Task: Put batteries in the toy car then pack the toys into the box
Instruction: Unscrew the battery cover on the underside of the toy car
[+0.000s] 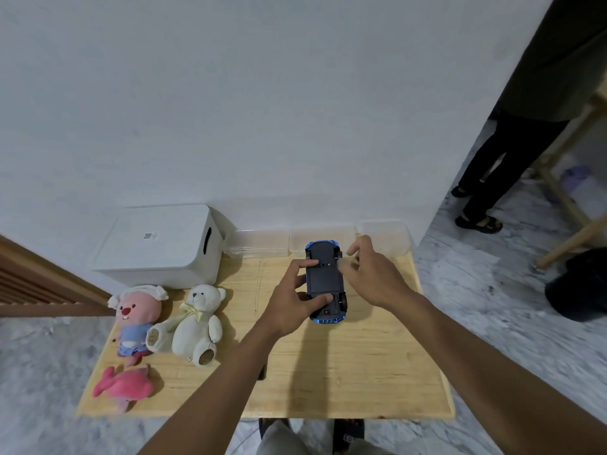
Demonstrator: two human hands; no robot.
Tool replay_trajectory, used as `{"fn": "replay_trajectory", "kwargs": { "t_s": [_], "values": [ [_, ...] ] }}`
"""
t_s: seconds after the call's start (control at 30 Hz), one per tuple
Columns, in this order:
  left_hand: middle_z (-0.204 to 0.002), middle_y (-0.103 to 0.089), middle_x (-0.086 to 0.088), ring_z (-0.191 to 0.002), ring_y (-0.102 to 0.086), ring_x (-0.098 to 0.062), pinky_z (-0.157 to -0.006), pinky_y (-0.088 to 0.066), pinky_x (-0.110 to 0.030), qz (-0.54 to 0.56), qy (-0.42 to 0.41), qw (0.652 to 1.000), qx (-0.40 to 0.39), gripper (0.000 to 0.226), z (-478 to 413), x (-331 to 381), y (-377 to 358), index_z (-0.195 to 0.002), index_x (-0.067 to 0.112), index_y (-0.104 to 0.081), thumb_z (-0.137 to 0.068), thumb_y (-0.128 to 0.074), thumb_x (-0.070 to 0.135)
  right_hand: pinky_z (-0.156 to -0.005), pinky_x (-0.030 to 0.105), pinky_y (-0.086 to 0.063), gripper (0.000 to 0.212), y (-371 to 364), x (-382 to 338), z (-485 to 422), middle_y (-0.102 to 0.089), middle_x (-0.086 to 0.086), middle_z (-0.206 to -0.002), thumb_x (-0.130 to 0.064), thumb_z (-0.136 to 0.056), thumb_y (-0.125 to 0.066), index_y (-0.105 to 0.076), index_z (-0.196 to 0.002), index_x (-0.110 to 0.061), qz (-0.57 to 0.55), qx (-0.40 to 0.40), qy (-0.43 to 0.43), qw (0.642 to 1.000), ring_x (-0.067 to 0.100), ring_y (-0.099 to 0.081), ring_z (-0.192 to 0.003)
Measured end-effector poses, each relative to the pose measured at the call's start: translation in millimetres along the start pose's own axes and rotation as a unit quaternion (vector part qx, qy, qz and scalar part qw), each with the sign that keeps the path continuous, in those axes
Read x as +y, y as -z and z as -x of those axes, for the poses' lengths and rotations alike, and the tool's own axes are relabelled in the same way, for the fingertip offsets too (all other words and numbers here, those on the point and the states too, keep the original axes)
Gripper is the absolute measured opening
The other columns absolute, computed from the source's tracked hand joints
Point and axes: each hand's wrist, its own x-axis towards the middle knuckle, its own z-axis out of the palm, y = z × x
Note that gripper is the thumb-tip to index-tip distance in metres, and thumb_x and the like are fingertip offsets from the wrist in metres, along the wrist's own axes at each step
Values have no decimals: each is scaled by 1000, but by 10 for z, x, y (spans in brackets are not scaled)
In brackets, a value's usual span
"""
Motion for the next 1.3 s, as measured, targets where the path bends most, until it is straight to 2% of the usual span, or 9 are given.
{"fn": "replay_trajectory", "kwargs": {
  "t_s": [0.1, 0.2, 0.33, 0.4, 0.53, 0.7, 0.9, 1.13, 1.3],
  "values": [
    [-128, -65, -4, -97, -74, -33, -85, -62, -51, -4, -1, 1000, -3, 65, -19, 7, -3, -132, 36, -49, -83, -85, 13, -65, 36, -44, 15, 97, -36, -67, -61, -5, -82, -28, -102, -36, -48, -103, -20, 24, -12, -7, 1000, 23, -59, -81],
    [-127, -64, -5, -96, -73, -36, -84, -62, -53, -3, 0, 1000, 0, 66, -34, 12, -5, -131, 36, -48, -81, -86, 14, -83, 34, -47, 22, 130, -45, -126, -69, -3, -98, -16, -105, -35, -53, -117, -22, -66, -63, 0, 996, 16, -60, -102],
    [-126, -64, -5, -93, -74, -35, -81, -63, -52, -3, 5, 1000, 8, 65, -59, -2, 24, -127, 36, -49, -79, -88, 14, -83, 27, -54, 14, 140, -76, -170, -76, -11, -102, -10, -99, -56, -64, -107, -19, -210, -13, 22, 977, 7, -70, -92],
    [-124, -64, -4, -93, -73, -35, -81, -63, -52, -4, 8, 1000, 5, 64, -68, -8, 34, -126, 34, -50, -79, -87, 12, -83, 27, -57, 13, 137, -106, -160, -75, -6, -101, -10, -92, -69, -70, -100, -19, -265, 25, 23, 964, 7, -72, -88],
    [-122, -64, -5, -94, -73, -34, -76, -64, -43, -3, 17, 1000, -2, 62, -84, 11, 43, -124, 31, -50, -79, -87, 9, -76, 16, -55, 12, 75, -163, -146, -75, 2, -90, -13, -83, -80, -72, -92, -16, -308, 102, 33, 945, 11, -73, -83],
    [-123, -63, -8, -91, -73, -26, -69, -62, -32, 4, 25, 1000, -8, 62, -98, 32, 48, -124, 28, -49, -79, -87, 7, -78, 23, -59, 13, -10, -141, -170, -75, 0, -90, -11, -81, -82, -72, -87, -14, -304, 132, 43, 943, 11, -71, -85],
    [-124, -62, -9, -92, -74, -29, -71, -63, -37, 14, 31, 999, -11, 61, -121, 19, 58, -124, 27, -50, -79, -87, 8, -73, 18, -56, 12, -19, -131, -196, -75, 2, -87, -9, -82, -81, -71, -87, -10, -307, 129, 45, 942, 8, -70, -82],
    [-122, -62, -9, -100, -72, -33, -75, -65, -44, 12, 31, 999, -3, 61, -149, 1, 76, -122, 29, -51, -78, -88, 9, -78, 31, -61, 14, -40, -120, -207, -74, 3, -88, -9, -82, -81, -69, -83, -15, -271, 107, 81, 953, 15, -72, -85],
    [-122, -62, -8, -106, -69, -32, -73, -64, -40, 11, 31, 999, 3, 60, -168, -13, 86, -120, 31, -51, -77, -89, 9, -66, 34, -62, 9, -26, -154, -204, -75, -3, -91, -12, -86, -78, -73, -88, -19, -252, 77, 84, 961, 17, -72, -79]
  ]
}}
